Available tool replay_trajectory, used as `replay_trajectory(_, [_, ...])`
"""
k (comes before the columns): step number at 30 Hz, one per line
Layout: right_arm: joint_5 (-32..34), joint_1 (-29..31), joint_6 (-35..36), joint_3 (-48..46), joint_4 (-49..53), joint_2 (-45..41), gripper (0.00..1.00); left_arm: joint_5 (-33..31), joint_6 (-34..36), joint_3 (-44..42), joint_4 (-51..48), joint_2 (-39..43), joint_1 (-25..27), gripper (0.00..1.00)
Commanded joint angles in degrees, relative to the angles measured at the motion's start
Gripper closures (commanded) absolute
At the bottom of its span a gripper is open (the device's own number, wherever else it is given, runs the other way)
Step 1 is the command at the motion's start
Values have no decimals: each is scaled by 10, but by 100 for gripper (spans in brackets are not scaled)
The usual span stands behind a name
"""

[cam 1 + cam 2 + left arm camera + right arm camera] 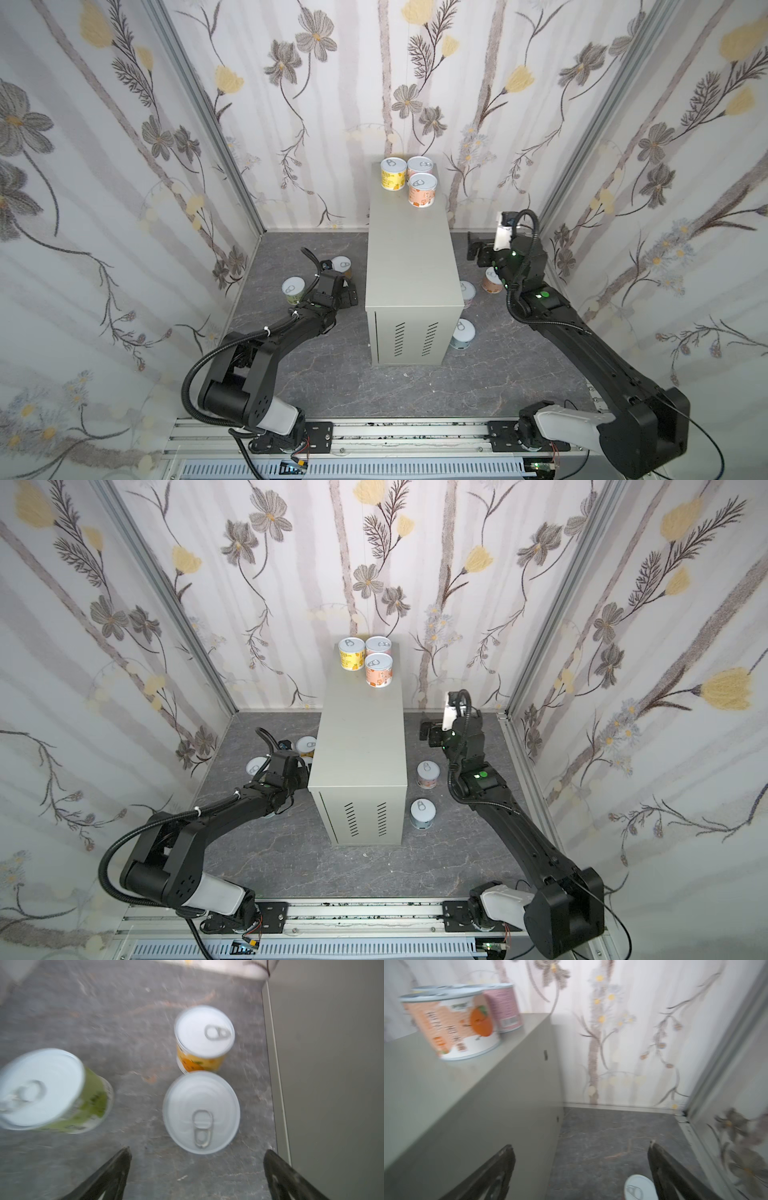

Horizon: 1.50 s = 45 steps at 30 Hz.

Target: Place and organize the canned foods onto the counter

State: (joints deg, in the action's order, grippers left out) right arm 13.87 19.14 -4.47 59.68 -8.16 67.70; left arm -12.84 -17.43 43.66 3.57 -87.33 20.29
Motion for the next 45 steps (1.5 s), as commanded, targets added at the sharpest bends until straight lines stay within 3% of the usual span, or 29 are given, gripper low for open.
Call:
replay_trajectory(1, [-14,-13,-8,-6,-9,-16,0,-15,-13,5,35,-18,5,0])
replay_trajectory(27, [-44,-39,-29,12,16,33,0,-51,-27,75,25,-140,8,0])
replay_trajectory(45, [-71,-50,-28,21,11,67,0,-63,-37,123,-12,-186,-8,13])
